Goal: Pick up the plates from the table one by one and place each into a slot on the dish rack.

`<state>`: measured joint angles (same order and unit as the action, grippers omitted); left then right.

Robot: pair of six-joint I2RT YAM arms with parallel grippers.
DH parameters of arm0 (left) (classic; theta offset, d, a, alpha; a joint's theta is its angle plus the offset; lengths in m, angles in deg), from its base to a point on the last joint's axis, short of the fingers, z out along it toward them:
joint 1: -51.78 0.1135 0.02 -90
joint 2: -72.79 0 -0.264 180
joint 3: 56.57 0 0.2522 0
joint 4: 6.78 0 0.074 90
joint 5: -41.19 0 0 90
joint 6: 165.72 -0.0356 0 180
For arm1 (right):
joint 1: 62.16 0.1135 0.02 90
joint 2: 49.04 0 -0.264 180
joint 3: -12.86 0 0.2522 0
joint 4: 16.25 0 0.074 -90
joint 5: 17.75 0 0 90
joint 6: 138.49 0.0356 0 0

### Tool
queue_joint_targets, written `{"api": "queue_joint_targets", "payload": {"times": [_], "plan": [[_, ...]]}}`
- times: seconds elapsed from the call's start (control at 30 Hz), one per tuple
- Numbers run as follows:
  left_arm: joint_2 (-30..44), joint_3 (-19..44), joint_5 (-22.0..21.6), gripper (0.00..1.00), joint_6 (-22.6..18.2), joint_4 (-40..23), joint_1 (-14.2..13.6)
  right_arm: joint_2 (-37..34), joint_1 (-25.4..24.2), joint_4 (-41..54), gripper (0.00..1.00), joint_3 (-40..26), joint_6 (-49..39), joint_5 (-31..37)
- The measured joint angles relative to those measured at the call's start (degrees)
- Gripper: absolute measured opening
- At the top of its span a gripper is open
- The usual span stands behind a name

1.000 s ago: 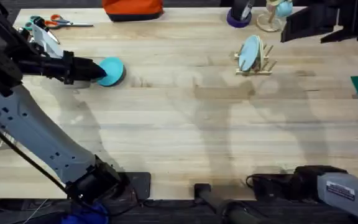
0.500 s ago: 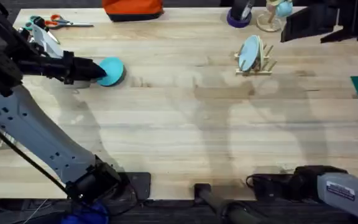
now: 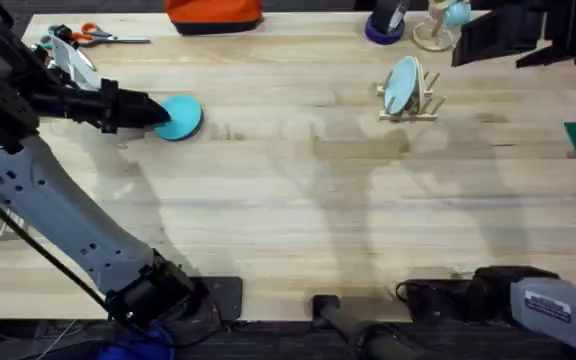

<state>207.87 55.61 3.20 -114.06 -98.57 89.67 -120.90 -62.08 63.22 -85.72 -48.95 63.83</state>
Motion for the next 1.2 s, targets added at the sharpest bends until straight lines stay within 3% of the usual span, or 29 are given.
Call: {"api": "queue_joint_targets", "payload": {"times": [0.5, 0.67, 0.93, 1.2], "plan": [[1.39, 18.81, -1.86, 0.038, 0.13, -13.29, -0.13, 0.00, 0.00, -0.92, 0.995, 0.00, -0.01, 0.00], [1.41, 23.78, -1.81, 0.039, -1.95, -18.78, -0.28, 0.00, 0.00, -1.22, 0.995, 0.00, -0.01, 0.00], [1.41, 24.43, -2.12, 0.039, -4.64, -19.05, -1.11, 0.00, 0.00, -2.76, 0.995, 0.00, -0.01, 0.00], [1.40, 24.43, -2.24, 0.039, -4.78, -19.08, -0.12, 0.00, 0.00, -2.75, 0.994, 0.00, -0.01, 0.00]]}}
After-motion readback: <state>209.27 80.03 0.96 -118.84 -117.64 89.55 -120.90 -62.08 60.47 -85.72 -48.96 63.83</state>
